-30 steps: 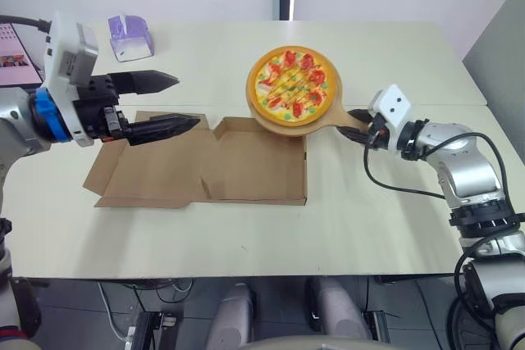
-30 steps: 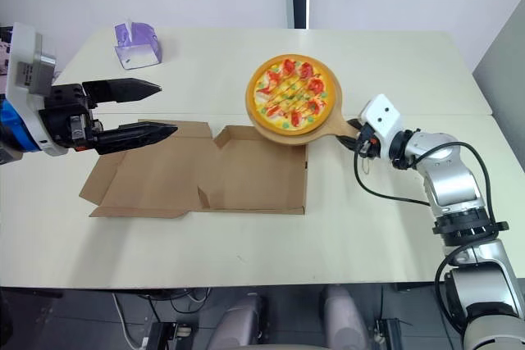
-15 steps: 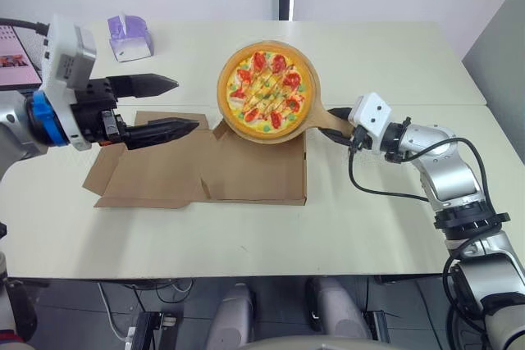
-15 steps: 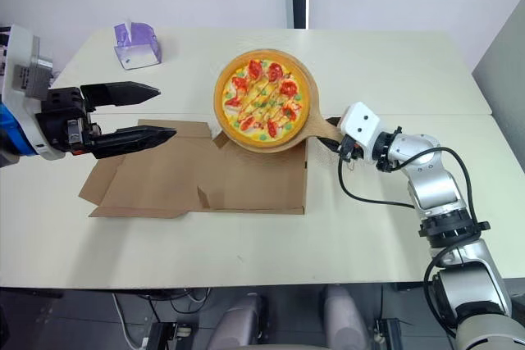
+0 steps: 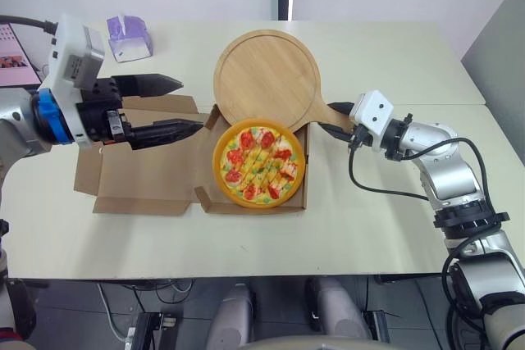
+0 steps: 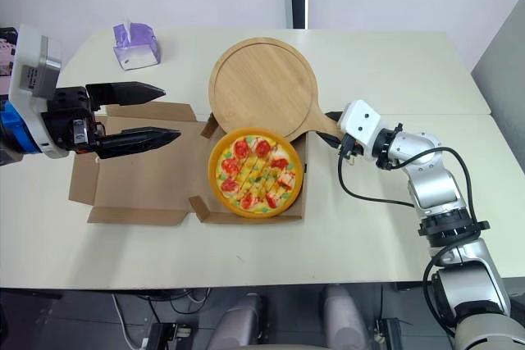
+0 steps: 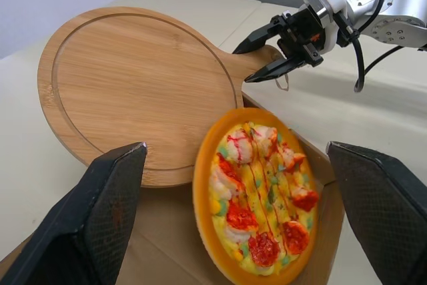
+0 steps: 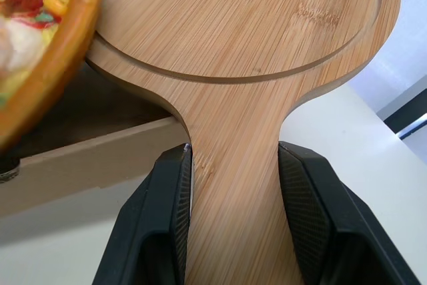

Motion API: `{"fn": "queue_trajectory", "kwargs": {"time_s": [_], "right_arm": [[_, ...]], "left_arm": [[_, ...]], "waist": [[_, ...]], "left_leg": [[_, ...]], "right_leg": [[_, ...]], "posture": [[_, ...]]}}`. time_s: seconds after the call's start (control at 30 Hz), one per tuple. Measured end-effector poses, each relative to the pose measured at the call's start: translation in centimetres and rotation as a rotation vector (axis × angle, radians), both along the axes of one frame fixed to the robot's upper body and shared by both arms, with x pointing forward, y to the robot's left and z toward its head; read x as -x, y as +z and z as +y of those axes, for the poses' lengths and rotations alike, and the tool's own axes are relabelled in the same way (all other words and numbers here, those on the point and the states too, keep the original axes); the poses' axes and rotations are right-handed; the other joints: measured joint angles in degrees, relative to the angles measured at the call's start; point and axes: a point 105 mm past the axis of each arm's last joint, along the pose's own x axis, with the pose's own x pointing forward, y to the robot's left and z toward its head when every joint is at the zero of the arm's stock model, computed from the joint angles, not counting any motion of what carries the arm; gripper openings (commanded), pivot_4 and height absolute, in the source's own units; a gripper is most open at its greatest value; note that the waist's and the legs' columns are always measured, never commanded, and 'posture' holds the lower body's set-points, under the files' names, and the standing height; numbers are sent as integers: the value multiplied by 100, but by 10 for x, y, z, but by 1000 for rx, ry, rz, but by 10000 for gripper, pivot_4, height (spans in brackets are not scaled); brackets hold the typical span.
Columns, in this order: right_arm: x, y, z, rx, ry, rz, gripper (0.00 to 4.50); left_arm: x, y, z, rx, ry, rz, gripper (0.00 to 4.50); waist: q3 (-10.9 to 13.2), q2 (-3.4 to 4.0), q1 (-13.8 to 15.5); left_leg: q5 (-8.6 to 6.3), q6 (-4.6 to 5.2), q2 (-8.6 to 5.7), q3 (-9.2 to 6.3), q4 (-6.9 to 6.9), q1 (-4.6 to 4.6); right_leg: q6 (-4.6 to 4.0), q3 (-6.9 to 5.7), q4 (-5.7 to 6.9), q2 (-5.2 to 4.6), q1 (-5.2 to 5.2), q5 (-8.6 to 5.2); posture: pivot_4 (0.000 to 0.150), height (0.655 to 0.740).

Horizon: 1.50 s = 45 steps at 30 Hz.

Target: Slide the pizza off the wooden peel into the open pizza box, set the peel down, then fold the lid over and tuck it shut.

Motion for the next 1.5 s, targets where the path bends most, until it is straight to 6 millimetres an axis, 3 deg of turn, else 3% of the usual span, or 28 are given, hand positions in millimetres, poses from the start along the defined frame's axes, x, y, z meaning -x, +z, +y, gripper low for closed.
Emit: {"fn": "queue_trajectory", "kwargs": {"time_s": [0.3, 0.53, 0.63, 0.77, 0.87, 1.07, 1.2, 1.3, 1.43, 1.5], "right_arm": [[-14, 6, -11, 19, -98, -109, 16364], [-27, 57, -28, -54, -206, -322, 16364], [-29, 60, -39, -59, -239, -319, 16364], [-28, 47, -61, -105, -297, -185, 16364], [-15, 25, -92, -134, -378, -15, 16364], [41, -21, -140, -230, -503, 363, 16364], [67, -43, -169, -287, -659, 522, 16364], [83, -53, -178, -271, -738, 554, 16364], [97, -75, -176, -277, -790, 607, 16364], [98, -74, -173, -271, -797, 593, 23745]], "left_arm": [[1, -5, 2, -15, -20, -4, 45000], [0, -6, 4, -16, -27, -7, 45000], [-2, -9, -1, -22, -53, -11, 45000], [-7, -12, -19, -4, -130, -26, 45000], [-10, -14, -38, 19, -208, -36, 45000], [-11, -9, -75, 46, -360, -62, 45000], [-8, -16, -96, 41, -455, -45, 45000], [-5, -16, -107, 39, -512, -49, 45000], [-4, -8, -113, 35, -544, -70, 45000], [-7, -8, -112, 31, -539, -68, 45000]], "waist": [[0, 0, 0], [0, 0, -4], [0, 0, 6], [0, 0, 60], [0, 0, 96], [0, 0, 64], [0, 1, 0], [-1, 1, -13], [-2, 4, -14], [-5, 8, -15]], "left_leg": [[0, 0, 0, 3, 0, 1], [0, 0, 0, 3, 0, 1], [0, 0, -2, 3, 1, 0], [0, 0, -4, 0, 4, -3], [0, 1, -11, -12, 6, -13], [0, 2, -10, -12, 7, -8], [1, 4, -7, 15, 7, 9], [2, 5, -4, 17, 8, 15], [2, 5, -7, 26, 8, 16], [2, 5, -8, 33, 8, 19]], "right_leg": [[-1, 3, 1, 0, -1, 0], [-1, 2, 2, 0, -1, 0], [-1, 3, 2, -1, 1, 0], [-1, 2, 1, -2, 4, 1], [-1, 5, -1, -3, 4, 1], [0, 5, 3, -1, 9, 0], [0, 31, 13, 3, 8, 0], [2, 34, 18, 7, 8, -1], [4, 44, 18, 6, 8, -2], [6, 52, 19, 7, 8, -3]], "posture": [[1500, 7400], [1500, 7400], [1500, 7400], [1500, 7400], [1500, 7400], [1500, 7400], [1500, 7400], [1500, 7400], [1500, 7400], [1500, 7400]]}}
